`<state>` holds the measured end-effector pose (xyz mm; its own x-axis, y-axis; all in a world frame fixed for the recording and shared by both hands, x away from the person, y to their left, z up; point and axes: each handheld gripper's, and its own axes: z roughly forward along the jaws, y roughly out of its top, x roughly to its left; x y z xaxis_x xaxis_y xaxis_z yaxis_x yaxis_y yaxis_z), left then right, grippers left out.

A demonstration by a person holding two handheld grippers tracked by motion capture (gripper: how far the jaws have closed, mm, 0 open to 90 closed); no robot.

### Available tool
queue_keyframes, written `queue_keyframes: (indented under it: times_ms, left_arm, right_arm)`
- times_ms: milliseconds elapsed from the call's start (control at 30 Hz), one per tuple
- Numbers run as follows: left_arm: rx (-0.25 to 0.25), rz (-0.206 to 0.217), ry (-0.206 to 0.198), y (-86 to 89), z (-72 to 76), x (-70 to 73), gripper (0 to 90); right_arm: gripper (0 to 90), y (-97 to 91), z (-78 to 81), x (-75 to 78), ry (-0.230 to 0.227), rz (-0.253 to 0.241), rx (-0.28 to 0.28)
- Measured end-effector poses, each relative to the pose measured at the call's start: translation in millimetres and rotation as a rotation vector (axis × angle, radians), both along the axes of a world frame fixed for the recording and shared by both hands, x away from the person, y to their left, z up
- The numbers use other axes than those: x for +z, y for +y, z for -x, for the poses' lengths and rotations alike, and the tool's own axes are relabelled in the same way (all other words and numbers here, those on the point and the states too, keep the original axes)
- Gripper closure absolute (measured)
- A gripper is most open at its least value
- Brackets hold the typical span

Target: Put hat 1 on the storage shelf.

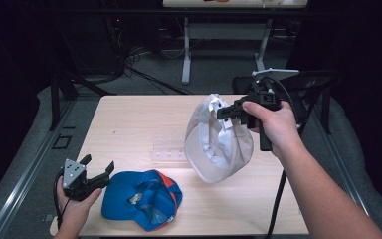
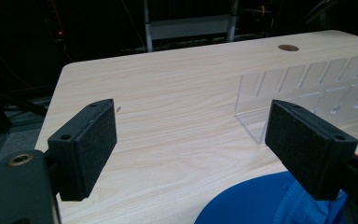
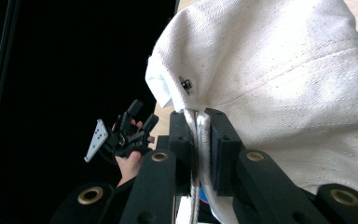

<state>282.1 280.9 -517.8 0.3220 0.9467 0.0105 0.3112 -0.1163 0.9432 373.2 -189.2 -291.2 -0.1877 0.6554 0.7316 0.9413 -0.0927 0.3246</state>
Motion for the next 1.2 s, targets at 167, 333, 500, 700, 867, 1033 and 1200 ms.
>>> queue_keyframes:
  times_ms: [167, 333, 500, 700, 867, 1033, 1200]
  left_arm:
    - [-0.013, -0.007, 0.005, -1.9, -0.3, -2.4, 16.9]
    - [-0.017, -0.008, 0.004, -3.2, 0.1, -3.8, 18.9]
    - [-0.039, -0.002, 0.003, -5.7, 1.3, -3.7, 24.9]
    - [-0.08, -0.002, 0.008, -16.8, 4.3, 0.0, 36.3]
    - [-0.076, -0.031, -0.001, -30.2, 4.1, 3.8, 37.7]
    - [-0.094, -0.013, -0.007, -41.1, 1.2, 6.7, 37.5]
    - [-0.137, -0.002, -0.031, -54.9, -0.8, 13.6, 41.2]
  right_arm:
    - [81.7, 3.3, -7.4, 0.4, -0.004, -0.025, -0.014]
    - [81.6, 7.4, -15.2, -0.6, 0.005, -0.053, -0.025]
    - [81.7, 13.9, -21.6, 0.7, 0.004, -0.067, -0.037]
    - [81.6, 24.5, -31.6, 3.5, -0.004, -0.091, -0.053]
    - [81.6, 32.6, -38.2, 4.6, -0.013, -0.096, -0.06]
    - [81.6, 40.5, -44.8, 4.0, -0.019, -0.099, -0.072]
    - [81.6, 47.4, -50.0, 1.3, -0.018, -0.096, -0.08]
